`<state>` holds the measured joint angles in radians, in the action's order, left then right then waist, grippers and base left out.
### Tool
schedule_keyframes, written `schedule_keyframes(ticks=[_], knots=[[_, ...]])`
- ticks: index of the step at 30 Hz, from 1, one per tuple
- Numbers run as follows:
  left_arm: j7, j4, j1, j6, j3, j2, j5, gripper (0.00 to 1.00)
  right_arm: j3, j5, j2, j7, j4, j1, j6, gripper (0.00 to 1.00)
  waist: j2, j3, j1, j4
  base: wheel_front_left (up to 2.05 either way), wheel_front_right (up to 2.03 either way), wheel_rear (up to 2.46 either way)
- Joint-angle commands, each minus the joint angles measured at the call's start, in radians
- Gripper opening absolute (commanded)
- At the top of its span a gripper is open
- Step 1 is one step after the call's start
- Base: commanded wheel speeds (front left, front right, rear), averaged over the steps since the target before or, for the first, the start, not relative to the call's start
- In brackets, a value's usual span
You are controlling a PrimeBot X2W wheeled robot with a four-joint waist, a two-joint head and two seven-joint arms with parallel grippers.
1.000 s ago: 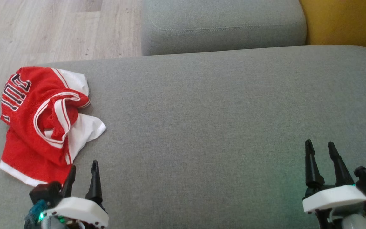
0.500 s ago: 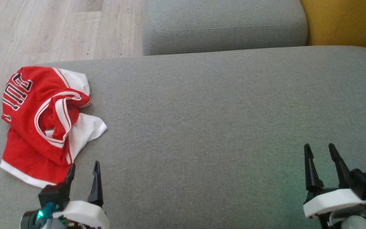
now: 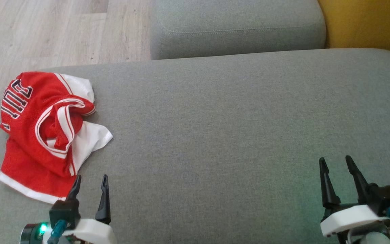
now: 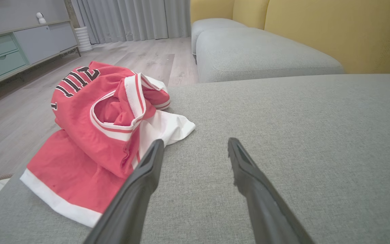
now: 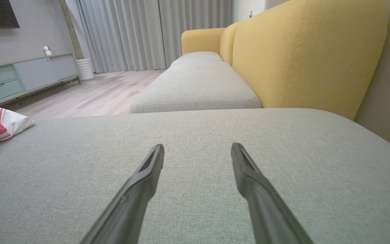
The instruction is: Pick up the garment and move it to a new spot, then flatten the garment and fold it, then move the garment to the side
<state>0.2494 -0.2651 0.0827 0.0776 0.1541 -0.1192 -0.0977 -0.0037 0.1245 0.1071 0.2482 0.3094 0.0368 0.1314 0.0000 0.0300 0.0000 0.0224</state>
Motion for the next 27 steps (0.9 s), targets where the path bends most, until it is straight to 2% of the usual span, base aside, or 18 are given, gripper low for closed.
schedule_keyframes(ticks=[1, 18, 22, 27], knots=[[0.012, 0.023, -0.036, -0.005, -0.036, -0.012, 0.005, 1.00, 0.024, 0.007, 0.023, 0.014, -0.023, -0.026, -0.001, 1.00, 0.0000, 0.000, 0.0000, -0.002, 0.00, 0.00, 0.00], [0.012, 0.012, -0.038, -0.027, -0.058, 0.003, 0.014, 1.00, 0.028, 0.033, 0.029, 0.014, -0.012, -0.026, -0.001, 1.00, 0.0000, 0.000, 0.0000, -0.005, 0.00, 0.00, 0.00], [0.012, 0.015, -0.050, -0.031, -0.059, 0.008, 0.017, 1.00, 0.033, 0.034, 0.029, 0.014, -0.020, -0.020, -0.001, 1.00, 0.0000, 0.000, 0.0000, 0.034, 0.00, 0.00, 0.00], [0.012, 0.019, -0.057, -0.036, -0.058, 0.015, 0.019, 1.00, 0.042, 0.038, 0.027, 0.014, -0.029, -0.015, -0.001, 1.00, 0.0000, 0.000, 0.0000, 0.142, 0.00, 0.00, 0.00]])
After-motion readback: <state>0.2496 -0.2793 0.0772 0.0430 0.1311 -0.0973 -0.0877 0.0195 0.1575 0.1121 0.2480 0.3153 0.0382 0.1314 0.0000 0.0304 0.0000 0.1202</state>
